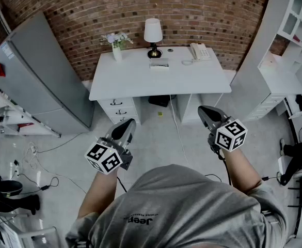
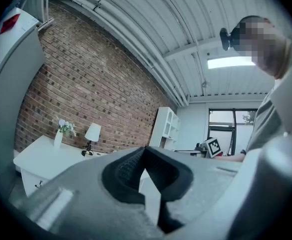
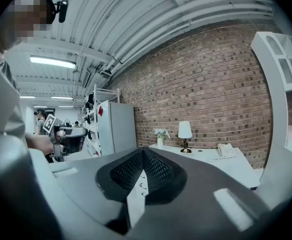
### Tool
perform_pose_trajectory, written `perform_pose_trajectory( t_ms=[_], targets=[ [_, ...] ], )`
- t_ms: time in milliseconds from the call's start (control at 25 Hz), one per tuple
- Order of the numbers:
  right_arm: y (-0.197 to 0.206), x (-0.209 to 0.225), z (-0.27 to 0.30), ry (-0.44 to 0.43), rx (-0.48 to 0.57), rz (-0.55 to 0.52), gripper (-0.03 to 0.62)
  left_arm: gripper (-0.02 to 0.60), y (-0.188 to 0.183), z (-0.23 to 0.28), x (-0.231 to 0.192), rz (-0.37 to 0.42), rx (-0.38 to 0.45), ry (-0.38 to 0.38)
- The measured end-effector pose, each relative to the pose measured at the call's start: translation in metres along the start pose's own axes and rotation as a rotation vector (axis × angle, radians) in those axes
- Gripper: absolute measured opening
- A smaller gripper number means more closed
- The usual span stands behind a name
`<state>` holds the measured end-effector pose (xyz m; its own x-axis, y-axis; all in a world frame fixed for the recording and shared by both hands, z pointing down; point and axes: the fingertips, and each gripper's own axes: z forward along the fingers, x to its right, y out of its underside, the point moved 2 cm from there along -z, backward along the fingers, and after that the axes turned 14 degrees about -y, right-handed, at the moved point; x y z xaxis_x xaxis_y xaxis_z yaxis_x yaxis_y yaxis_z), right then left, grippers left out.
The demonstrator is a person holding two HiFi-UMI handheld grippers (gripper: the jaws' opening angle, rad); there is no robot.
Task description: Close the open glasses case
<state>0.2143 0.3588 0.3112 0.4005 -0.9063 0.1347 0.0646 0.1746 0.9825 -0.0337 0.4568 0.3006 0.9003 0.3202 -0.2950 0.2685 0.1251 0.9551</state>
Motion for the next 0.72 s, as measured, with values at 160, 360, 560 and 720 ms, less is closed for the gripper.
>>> perform_pose_trajectory(
  t_ms=[160,360,560,720],
  targets=[
    [-0.002,0.003,0.001,-0.001,-0.002,-0.001,0.008,-0.003,-0.002,0.003,0.001,0.001,-0.002,0.001],
    [-0.002,0.005,0.004,-0.006,-0.004,-0.003,0.008,-0.003,-0.003,0.005,-0.001,0.005,-0.004,0.001],
    [-0.003,0.010,0.005,-0.010,-0.005,-0.001,0.008,-0.003,-0.003,0.009,0.000,0.009,-0.005,0.000],
    [-0.003,0.014,0.004,-0.012,-0.007,0.001,0.008,-0.003,-0.003,0.014,0.002,0.007,-0.006,0.000]
  ],
)
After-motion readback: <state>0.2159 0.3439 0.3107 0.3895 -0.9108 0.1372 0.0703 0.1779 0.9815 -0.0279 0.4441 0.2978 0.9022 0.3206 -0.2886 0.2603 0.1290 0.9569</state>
